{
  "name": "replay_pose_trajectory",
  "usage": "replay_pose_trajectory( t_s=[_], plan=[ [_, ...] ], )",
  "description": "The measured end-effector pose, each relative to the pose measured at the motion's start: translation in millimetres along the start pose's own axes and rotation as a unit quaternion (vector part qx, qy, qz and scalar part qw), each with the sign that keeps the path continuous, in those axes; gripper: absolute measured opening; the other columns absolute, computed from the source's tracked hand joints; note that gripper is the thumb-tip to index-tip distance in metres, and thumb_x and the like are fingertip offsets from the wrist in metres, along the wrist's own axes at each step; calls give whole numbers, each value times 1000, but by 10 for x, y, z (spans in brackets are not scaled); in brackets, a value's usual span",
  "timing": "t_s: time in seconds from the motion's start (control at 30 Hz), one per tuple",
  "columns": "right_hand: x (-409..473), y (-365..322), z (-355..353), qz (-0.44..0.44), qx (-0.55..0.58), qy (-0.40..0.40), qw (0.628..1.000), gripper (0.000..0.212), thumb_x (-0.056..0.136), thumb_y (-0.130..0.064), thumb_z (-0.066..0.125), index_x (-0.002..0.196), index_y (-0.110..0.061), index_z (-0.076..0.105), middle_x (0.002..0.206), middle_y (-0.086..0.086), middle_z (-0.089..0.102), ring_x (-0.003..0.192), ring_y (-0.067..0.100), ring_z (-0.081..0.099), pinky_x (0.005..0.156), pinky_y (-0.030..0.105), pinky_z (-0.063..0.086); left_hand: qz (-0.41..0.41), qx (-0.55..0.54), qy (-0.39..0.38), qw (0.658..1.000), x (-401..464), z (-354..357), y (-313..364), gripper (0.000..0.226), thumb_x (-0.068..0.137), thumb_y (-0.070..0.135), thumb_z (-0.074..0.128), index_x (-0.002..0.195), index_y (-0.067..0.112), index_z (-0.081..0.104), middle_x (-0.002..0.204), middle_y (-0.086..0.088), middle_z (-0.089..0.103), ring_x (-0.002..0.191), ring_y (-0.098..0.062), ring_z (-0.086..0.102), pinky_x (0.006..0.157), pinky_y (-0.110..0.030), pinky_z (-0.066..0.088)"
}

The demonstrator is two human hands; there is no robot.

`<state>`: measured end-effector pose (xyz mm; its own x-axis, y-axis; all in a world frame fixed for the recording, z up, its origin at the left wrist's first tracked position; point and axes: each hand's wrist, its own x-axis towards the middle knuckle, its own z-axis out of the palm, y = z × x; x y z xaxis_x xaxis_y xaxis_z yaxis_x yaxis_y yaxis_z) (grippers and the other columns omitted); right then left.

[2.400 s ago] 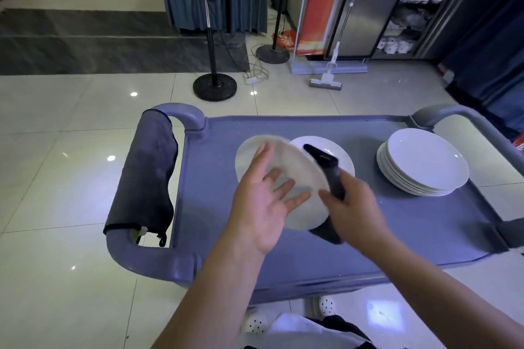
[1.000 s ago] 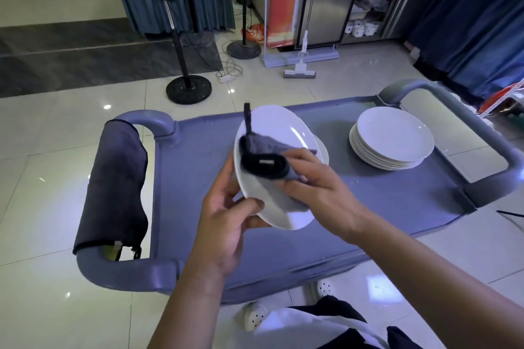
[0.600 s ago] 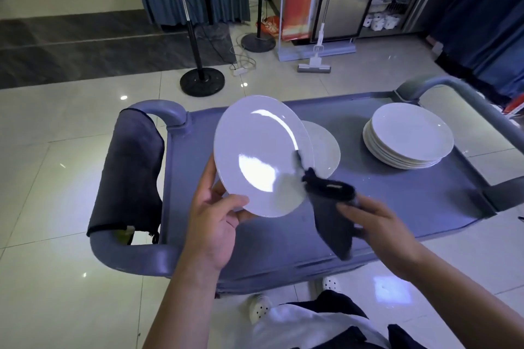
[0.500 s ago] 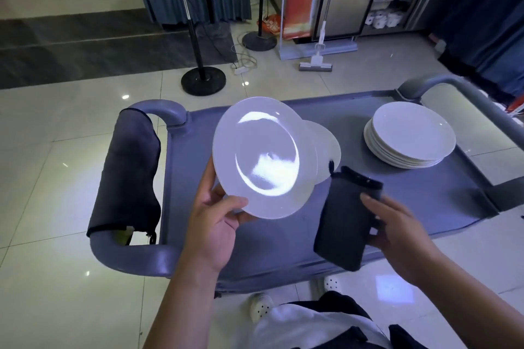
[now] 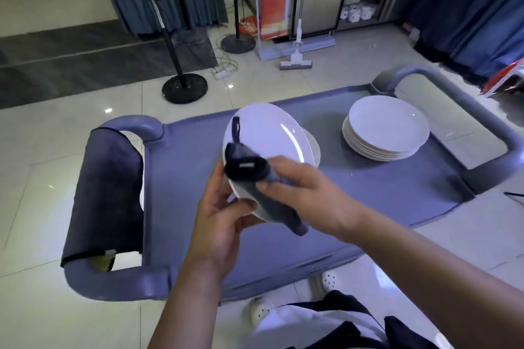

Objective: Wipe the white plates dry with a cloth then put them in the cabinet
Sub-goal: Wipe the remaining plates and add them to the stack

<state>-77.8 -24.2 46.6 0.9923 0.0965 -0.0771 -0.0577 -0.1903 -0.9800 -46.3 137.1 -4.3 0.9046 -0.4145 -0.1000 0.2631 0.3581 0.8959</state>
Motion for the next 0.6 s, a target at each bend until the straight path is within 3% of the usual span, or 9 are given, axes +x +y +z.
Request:
replay_pose_trajectory(
  t_s=[0.07, 0.1, 0.23, 0.33, 0.4, 0.5, 0.6],
  plan=[
    [-46, 148, -3, -2, -13, -22, 1000, 32, 91, -21, 56, 109, 3, 66, 117, 15, 61, 105, 14, 60, 93, 27, 47, -12, -9, -2, 1000, -26, -52, -4, 66, 82, 4, 54, 142, 30, 56, 131, -16, 68, 119, -41, 65, 83, -57, 59],
    [-60, 194, -29, 5, -12, -30, 999, 34, 91, -20, 55, 110, 7, 64, 118, 14, 61, 104, 13, 59, 95, 27, 46, -19, -11, -7, 1000, -42, -60, -23, 61, 87, 9, 52, 145, 26, 53, 132, -19, 67, 120, -43, 64, 85, -58, 58],
    [-121, 334, -199, 43, -24, -69, 996, 20, 98, -8, 58, 113, 2, 67, 117, 7, 62, 103, 6, 60, 97, 26, 46, -53, -38, 21, 998, -63, -24, -112, 51, 97, 33, 49, 147, 28, 51, 136, -19, 64, 121, -41, 64, 86, -61, 58],
    [-193, 453, -291, 42, -41, -97, 994, 25, 95, -12, 58, 112, 3, 67, 119, 15, 59, 98, 24, 65, 82, 34, 52, -59, -31, 56, 996, 23, 25, -172, 46, 97, 23, 58, 141, 35, 58, 128, -18, 69, 116, -46, 65, 78, -55, 60],
    [-270, 563, -357, 58, -42, -91, 993, 27, 94, -15, 58, 113, 1, 68, 120, 17, 61, 102, 34, 64, 88, 43, 50, -57, -37, 80, 994, 89, 52, -212, 49, 95, 14, 60, 138, 38, 60, 127, -9, 71, 115, -40, 68, 73, -48, 61],
    [-446, 760, -552, 136, 30, 4, 990, 22, 99, -6, 58, 116, -10, 72, 112, 5, 73, 103, 12, 64, 100, 33, 48, -55, -40, 92, 993, 183, 85, -270, 55, 90, 14, 65, 139, 38, 60, 127, -2, 72, 112, -27, 71, 71, -53, 61],
    [-582, 945, -837, 210, 91, 174, 958, 23, 100, -6, 54, 107, -18, 73, 99, 2, 70, 88, 15, 63, 81, 35, 51, -59, -60, 144, 986, 268, 35, -299, 53, 93, 13, 63, 141, 34, 57, 119, 1, 75, 101, -20, 73, 64, -46, 62]
  ],
)
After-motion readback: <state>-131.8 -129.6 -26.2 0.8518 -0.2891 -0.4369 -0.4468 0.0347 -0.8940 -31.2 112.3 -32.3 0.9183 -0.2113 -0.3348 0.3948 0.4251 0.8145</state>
